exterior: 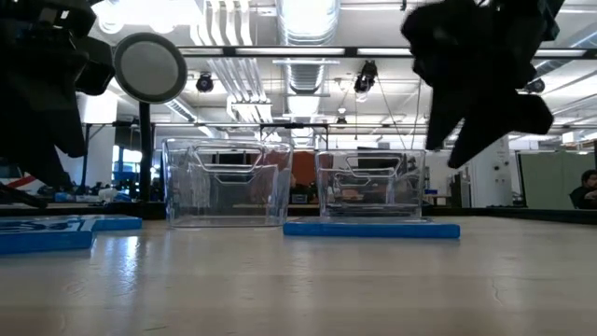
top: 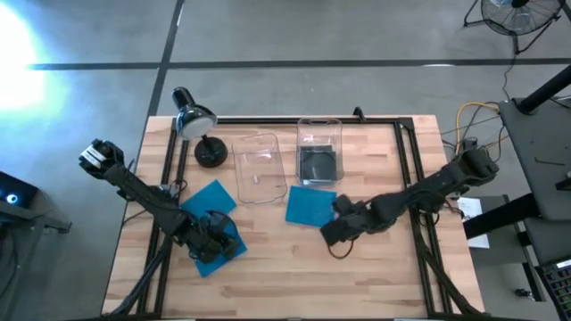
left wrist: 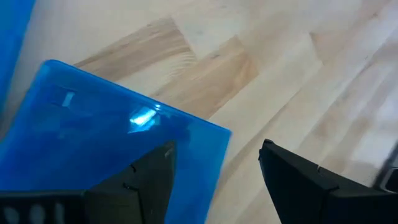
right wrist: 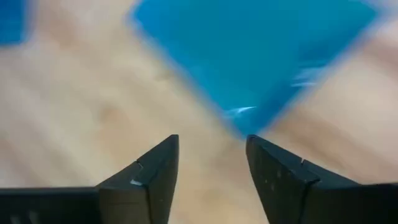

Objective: Pick & place jewel cases by type
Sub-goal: Put the top right blue CD case into the left transparent bin

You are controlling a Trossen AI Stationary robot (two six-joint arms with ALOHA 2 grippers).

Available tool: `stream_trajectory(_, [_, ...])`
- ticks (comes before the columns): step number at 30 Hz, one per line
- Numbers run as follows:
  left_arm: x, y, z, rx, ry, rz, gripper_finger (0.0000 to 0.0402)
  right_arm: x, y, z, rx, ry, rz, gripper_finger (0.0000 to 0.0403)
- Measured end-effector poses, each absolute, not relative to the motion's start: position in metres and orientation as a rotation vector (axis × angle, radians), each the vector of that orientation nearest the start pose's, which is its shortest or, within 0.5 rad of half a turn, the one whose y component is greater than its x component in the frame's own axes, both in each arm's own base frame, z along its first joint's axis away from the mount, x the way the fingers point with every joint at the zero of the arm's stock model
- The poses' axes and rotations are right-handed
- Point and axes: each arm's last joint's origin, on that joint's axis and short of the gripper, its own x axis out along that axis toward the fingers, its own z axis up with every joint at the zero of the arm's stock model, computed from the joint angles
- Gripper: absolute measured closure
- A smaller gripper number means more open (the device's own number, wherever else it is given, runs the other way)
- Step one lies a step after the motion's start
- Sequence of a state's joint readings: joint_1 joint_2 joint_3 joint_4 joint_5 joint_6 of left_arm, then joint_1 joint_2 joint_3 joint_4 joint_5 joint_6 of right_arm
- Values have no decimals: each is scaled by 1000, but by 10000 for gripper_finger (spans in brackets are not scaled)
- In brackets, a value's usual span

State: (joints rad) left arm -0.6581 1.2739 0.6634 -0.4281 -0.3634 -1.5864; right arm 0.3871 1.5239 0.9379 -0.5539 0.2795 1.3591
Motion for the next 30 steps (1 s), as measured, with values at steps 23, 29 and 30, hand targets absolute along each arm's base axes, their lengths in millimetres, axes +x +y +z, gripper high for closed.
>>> stream_trajectory(23, [187,-126,181,-919,876,451,188,260,91,212,911,854,-369,394])
stream_trajectory(29, [189,-122,181,-923,869,465,188,275,86,176,907,744,-584,394])
stream_trajectory(30, [189,-122,181,-924,868,464,188,279,86,170,893,751,-588,394])
